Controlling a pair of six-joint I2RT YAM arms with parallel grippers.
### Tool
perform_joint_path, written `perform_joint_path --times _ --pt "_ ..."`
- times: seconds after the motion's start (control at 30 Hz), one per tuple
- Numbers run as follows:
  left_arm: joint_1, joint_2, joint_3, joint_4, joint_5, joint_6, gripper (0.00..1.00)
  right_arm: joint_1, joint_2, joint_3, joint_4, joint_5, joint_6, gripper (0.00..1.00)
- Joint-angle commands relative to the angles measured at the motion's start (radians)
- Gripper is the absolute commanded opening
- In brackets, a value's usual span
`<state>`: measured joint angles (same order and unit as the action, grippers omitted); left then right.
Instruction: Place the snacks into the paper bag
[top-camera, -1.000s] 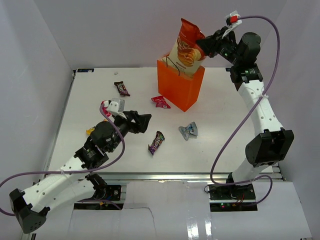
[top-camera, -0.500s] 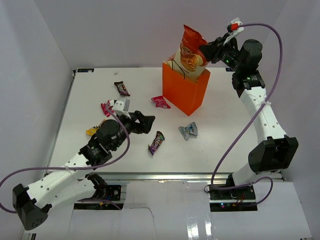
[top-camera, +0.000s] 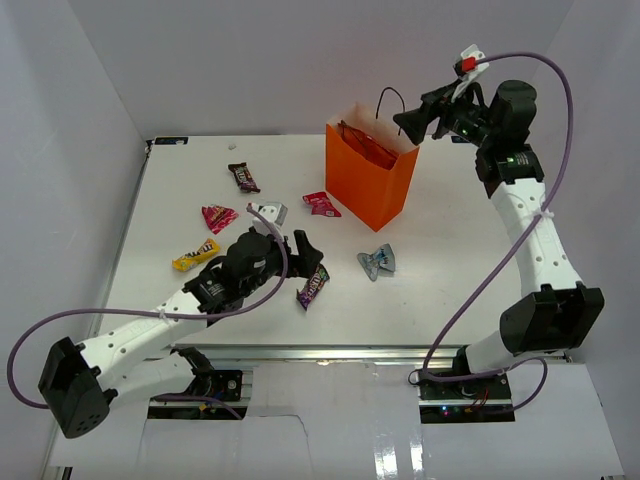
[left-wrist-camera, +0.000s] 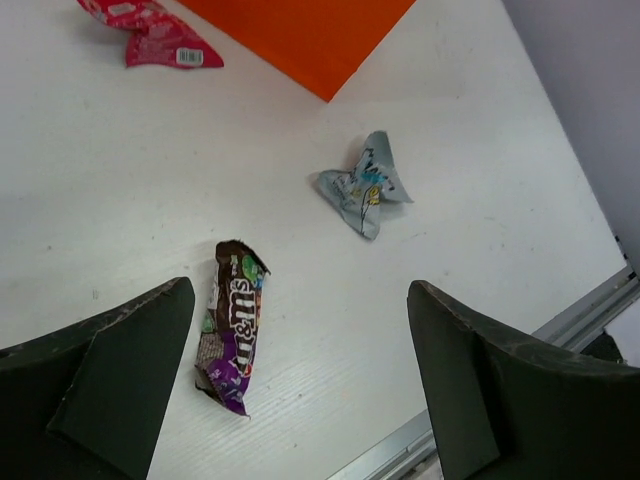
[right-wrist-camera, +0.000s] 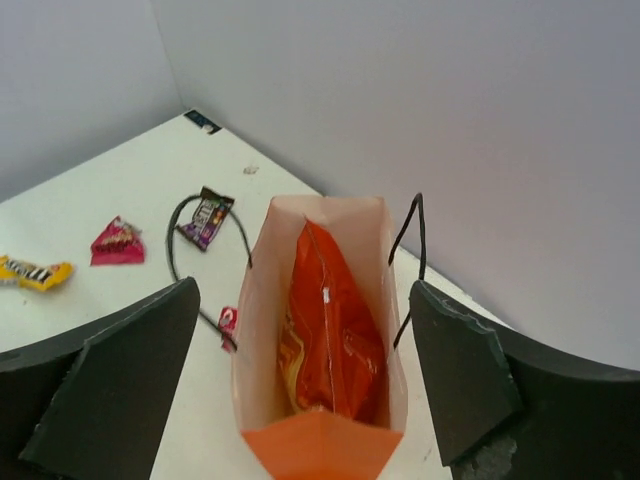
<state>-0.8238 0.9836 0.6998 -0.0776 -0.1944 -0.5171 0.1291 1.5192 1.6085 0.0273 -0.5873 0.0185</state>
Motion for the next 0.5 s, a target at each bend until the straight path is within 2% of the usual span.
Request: perform_joint_path --times 0.0,0.1,0.13,0.27,0.4,0.47 --pt "0.000 0.059 0.049 -0.111 0.045 -0.027 0.98 -0.046 -0.132 -0.002 -0.162 -0.144 -0.141 0.92" --pt "0.002 0.147 0.089 -0.185 0.091 -0.037 0.98 -0.080 -0.218 -0.131 -0.349 -0.198 -0.305 0.94" --pt "0.000 0.168 0.102 -0.197 0.111 -0.037 0.98 -0.085 -0.240 -0.169 -0.396 -0.200 -0.410 0.95" --pt "0.000 0.300 0.139 -0.249 0.173 -0.021 0.98 -0.097 -0.364 -0.422 -0.622 -0.175 -0.619 0.95" --pt "0.000 0.449 0.202 -0.294 0.152 0.012 0.92 -0.097 -0.430 -0.600 -0.696 -0.189 -0.697 0.95" --pt "0.000 0.530 0.243 -0.318 0.135 0.040 0.86 -0.097 -0.445 -0.653 -0.710 -0.207 -0.710 0.94"
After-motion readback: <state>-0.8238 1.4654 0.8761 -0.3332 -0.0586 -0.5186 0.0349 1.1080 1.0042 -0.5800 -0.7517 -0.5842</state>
